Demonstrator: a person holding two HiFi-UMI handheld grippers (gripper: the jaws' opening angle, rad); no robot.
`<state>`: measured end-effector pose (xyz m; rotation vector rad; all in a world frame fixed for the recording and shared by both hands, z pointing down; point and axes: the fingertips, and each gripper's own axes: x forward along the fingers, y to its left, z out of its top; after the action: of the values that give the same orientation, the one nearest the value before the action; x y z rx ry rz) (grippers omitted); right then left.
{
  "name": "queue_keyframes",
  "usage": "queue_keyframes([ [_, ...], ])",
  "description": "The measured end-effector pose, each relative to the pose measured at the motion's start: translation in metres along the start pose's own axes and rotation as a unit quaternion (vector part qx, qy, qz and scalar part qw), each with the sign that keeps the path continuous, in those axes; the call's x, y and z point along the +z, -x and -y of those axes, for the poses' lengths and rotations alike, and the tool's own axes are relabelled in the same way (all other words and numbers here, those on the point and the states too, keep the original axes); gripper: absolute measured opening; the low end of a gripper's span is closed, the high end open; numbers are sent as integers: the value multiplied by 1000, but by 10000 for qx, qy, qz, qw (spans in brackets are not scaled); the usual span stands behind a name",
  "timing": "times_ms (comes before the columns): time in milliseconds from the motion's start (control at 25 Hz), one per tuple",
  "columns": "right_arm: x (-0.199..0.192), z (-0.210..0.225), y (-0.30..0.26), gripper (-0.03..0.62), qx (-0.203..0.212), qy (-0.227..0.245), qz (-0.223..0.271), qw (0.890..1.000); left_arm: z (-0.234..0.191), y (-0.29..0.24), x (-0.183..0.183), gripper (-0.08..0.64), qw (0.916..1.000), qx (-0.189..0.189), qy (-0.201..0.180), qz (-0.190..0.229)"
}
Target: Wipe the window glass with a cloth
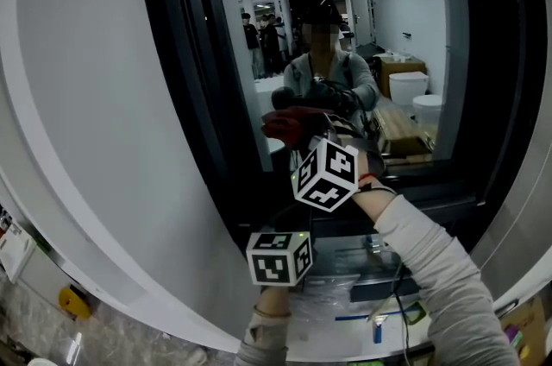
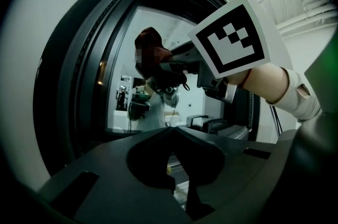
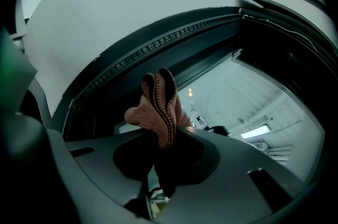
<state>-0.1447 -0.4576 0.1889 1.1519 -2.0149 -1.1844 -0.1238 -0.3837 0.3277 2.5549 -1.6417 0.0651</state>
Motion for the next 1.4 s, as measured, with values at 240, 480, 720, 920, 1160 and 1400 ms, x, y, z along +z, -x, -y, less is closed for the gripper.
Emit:
queue_keyframes([
  [240, -20, -27, 1, 54, 322, -218, -159, 9991, 9, -1, -8, 5, 9999, -45, 36, -82],
  [480, -32, -45, 2, 54, 591, -255, -285, 9975, 18, -2, -11, 5, 9999, -100, 13, -120],
  [720, -20, -31, 18, 54, 657, -347, -3, 9972, 25, -5, -4, 5, 9998, -180, -10, -94],
  [920, -16, 19, 42, 54, 258, -89, 84, 9996, 36, -16, -1, 5, 9996, -266, -23, -77],
  [1160, -3, 119, 78, 54, -576, 378, 73, 9976, 51, -33, 3, 5, 9989, -449, -65, -72],
  [1400, 15, 221, 110, 54, -1478, 965, -156, 9842, 60, -44, 4, 5, 9983, -557, -135, -121],
])
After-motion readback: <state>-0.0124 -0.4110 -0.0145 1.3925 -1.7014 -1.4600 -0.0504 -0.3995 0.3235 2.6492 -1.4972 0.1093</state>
